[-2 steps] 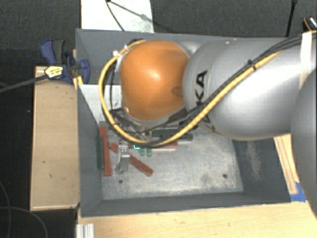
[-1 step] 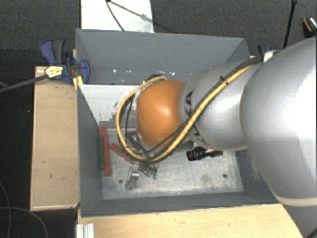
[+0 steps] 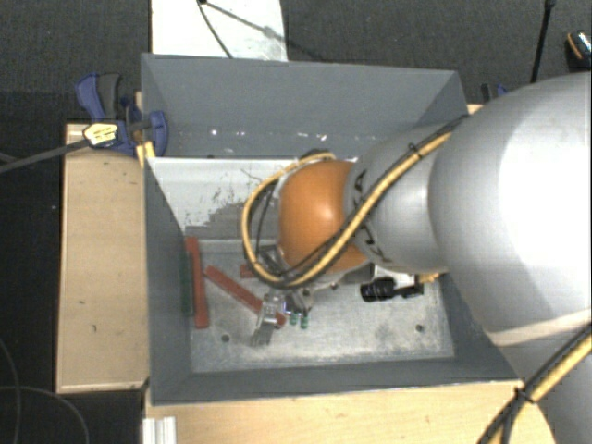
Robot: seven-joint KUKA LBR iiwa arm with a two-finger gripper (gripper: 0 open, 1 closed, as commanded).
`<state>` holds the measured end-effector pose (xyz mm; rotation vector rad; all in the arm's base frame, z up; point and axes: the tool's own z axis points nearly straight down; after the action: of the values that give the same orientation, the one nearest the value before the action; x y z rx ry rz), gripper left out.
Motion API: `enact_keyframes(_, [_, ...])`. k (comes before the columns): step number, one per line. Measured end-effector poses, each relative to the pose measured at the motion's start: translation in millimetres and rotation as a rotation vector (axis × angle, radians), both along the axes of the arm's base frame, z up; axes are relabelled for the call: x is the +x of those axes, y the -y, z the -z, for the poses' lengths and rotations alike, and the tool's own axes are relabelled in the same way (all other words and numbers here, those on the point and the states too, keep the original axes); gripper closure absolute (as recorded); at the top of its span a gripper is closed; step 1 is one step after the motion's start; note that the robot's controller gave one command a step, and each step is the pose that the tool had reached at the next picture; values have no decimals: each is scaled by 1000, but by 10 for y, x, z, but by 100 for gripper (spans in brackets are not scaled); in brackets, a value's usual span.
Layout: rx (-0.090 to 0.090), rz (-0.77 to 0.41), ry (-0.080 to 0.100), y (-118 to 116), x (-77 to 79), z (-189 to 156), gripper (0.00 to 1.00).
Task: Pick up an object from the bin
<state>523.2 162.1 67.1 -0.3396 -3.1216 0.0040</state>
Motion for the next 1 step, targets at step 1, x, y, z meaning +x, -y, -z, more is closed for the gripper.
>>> enact_keyframes(1, [2,4,4,-19,5,-33,100])
